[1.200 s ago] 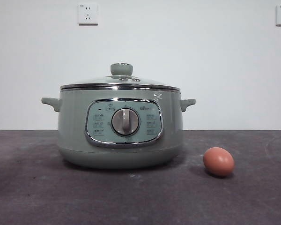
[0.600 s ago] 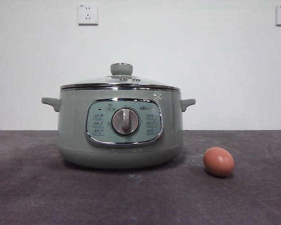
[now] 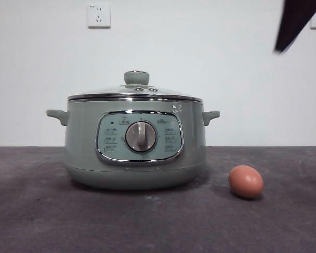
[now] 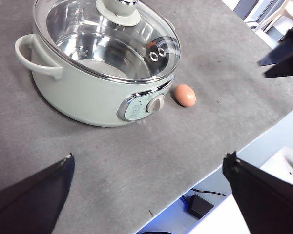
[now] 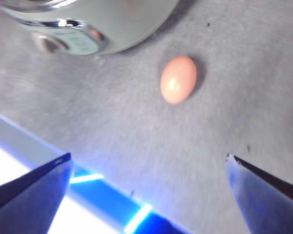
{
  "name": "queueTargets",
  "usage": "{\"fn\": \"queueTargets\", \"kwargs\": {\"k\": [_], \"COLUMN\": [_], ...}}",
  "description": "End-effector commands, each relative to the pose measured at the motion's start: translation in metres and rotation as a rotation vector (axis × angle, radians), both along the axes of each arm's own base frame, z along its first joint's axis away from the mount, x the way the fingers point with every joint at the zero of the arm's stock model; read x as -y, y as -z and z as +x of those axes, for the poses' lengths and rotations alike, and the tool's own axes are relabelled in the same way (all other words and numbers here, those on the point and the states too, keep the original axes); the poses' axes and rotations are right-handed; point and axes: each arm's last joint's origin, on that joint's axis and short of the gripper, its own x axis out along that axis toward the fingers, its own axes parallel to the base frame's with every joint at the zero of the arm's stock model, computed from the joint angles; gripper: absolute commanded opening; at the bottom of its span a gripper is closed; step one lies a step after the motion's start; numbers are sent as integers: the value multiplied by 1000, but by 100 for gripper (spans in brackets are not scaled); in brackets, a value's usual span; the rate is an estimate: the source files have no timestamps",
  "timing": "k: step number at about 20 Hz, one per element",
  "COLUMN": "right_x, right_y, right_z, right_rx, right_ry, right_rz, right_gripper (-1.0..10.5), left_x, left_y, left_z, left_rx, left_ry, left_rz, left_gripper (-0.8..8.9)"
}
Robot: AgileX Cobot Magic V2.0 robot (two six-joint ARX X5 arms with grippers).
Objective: Pick up the egg,open the lid,put the egg in the pot,close the lid
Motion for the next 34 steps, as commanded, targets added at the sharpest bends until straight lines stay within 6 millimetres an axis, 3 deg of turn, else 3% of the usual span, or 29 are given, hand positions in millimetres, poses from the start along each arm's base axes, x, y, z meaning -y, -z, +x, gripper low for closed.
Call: {"fn": "queueTargets", "kwargs": {"k": [1,7,16,21,26,29,34], "right_x": [-15,-49,-66,-70,-72,-72,-69], "right_y": [14,61,112,126,130,130,124], "right_z": [17,55,84,89,92,91,87], "right_rx": [-24,-76,-119,-142,-136,-141,-158], "right_ry": [-11,-8,17,10,14,10,7], "right_rz": [-25,-132,-208,-221,-215,-209,-221], "right_gripper": [564,563,539,465,206,-16,-13], "left_x": [0,0,0,0,0,0,-1], "left_y": [-1,-1,-1,-1,-1,-1,1], "left_z": [0,0,0,0,0,1,5], "left_rx": [6,6,6,6,6,6,-16], "left_ry": [2,1,0,-1,-2,-13,-21], "left_rz": [-2,-2,-1,0,1,10,16], "left_gripper": [722,722,722,722,722,722,721]}}
